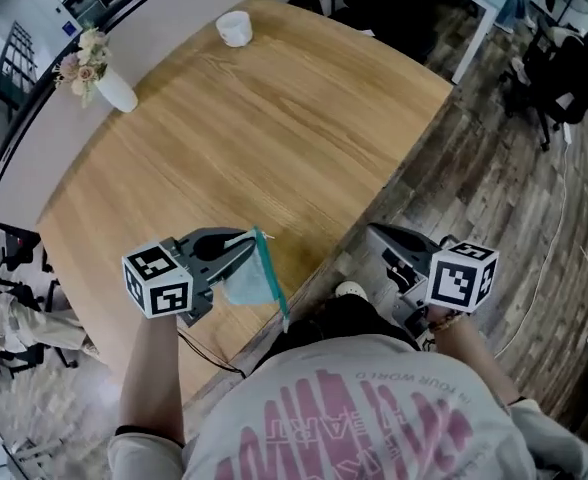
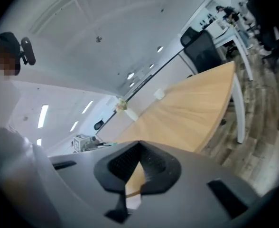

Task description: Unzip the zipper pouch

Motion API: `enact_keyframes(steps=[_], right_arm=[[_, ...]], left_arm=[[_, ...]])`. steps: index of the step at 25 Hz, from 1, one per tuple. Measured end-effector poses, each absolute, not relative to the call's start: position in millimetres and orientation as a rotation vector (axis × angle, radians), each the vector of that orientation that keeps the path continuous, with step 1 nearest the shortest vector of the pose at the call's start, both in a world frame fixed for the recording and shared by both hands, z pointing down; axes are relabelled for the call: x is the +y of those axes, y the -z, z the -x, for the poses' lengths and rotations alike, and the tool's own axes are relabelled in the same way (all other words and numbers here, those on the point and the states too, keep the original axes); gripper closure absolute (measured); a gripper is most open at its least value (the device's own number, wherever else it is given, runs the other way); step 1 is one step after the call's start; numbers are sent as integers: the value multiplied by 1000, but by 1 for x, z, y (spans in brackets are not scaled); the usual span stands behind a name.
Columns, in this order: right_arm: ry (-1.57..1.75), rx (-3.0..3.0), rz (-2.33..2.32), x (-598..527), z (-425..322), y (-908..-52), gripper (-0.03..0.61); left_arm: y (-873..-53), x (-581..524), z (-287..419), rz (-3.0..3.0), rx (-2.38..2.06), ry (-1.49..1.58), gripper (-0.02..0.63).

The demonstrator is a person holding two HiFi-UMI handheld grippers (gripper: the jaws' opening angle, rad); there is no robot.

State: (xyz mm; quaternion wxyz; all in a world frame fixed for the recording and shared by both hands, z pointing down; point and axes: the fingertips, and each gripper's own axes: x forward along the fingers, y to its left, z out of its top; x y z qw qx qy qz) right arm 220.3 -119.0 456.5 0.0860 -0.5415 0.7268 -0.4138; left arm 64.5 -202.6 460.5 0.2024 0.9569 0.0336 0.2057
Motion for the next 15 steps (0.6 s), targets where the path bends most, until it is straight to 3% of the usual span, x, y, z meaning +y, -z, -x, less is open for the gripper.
enact_keyframes(steps=[9, 12, 15], right_arm=[[1237, 2561, 843, -232, -130, -358, 572], [1320, 2504, 551, -245, -95, -327, 528], [1351, 2478, 253, -249, -54, -294, 526]], left_arm=[[-328, -233, -34, -2720, -454, 230, 588], [-292, -236, -14, -2752, -634, 326, 588], [-277, -237, 7, -2791, -770, 248, 588]])
